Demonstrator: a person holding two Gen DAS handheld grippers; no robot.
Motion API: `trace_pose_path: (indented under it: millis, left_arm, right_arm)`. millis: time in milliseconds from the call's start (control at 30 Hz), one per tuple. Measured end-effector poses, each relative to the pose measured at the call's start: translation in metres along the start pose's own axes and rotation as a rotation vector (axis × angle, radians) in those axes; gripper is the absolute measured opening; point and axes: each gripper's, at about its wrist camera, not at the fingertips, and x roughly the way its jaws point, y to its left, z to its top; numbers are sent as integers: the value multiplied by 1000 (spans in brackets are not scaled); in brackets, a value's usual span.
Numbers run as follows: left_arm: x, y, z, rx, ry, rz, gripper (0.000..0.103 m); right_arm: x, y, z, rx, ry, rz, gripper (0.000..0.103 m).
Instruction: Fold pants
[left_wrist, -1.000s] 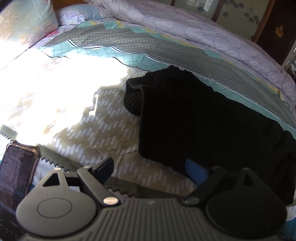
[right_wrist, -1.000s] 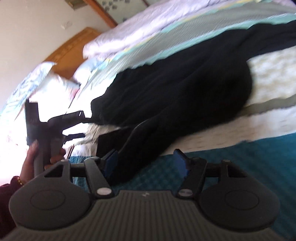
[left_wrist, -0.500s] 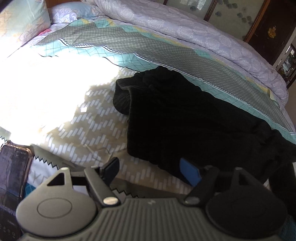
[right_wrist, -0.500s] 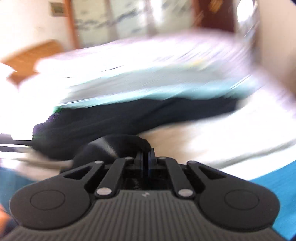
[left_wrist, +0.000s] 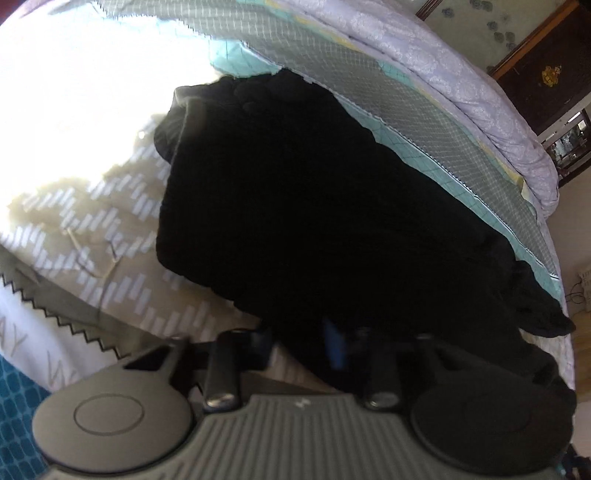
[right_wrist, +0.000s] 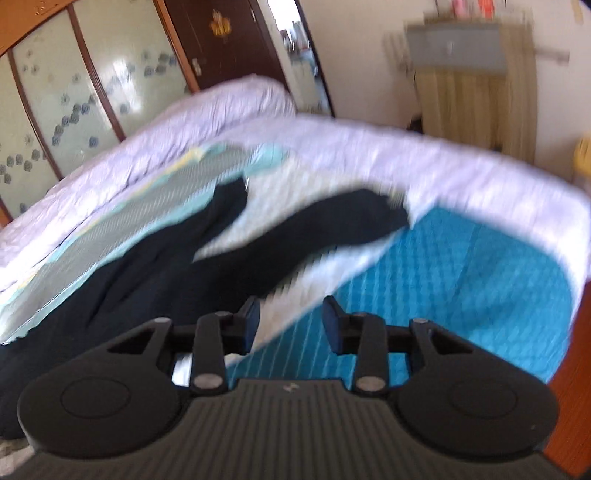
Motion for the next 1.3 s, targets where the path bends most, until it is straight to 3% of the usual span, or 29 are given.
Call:
trace_pose_path:
  millis: [100,233,333,433,533,567,700,833,900,1000,1033,1067,1100,1133,1167,1300]
  left_arm:
    - [-26,-3,0,11,-18,-31,11]
    - [-96,7,-14,57,-36,-114,6]
    - [-145,31,-25,57,-54,-145,6]
    - [-161,65,-35,-26,-33,-103,6]
    - [-150,89,-49,-92,16,-7,6]
    - [-145,94,-54,-113,29,19,11]
    - [-131,101,-71,-153,64,33,51]
    - [-123,95,-74,-131,69,49,60]
    - [-125,98,-76,-126,63,46,73]
    - [-121,94,-70,-114,35,57,82]
    - [-116,94,-69,-117,37,60,80]
    - [-111,94,-68,-124,50,66,64]
    - [-104,96,-67,-132,76,63,30]
    - [-99,98,-67,-149,111,50,15]
    - [-97,100,-68,-169,129,33,6]
    - [-124,97,-73,-127,80,18,6]
  right_arm:
    - [3,-17,4,94,23,35,41]
    - [14,-16,25,151,-12,65,41]
    - [22,-27,38,222,-51,12,41]
    - [19,-54,44,311,-102,-82,41]
    - [14,-88,39,400,-107,-146,41]
    - [13,-96,36,415,-96,-150,41]
    - [3,-108,29,405,-69,-145,41]
    - [7,-92,39,328,-63,-130,47]
    - [16,-78,48,287,-47,-105,50]
    - [39,-51,60,192,-8,-106,63]
    - [49,-42,62,148,13,-127,65]
    - [62,-33,64,108,39,-157,55]
    - [76,-27,64,72,74,-187,35]
    - [86,-25,62,42,112,-209,8]
    - [91,-27,61,40,128,-216,5]
    - [49,-40,72,129,-11,-147,5]
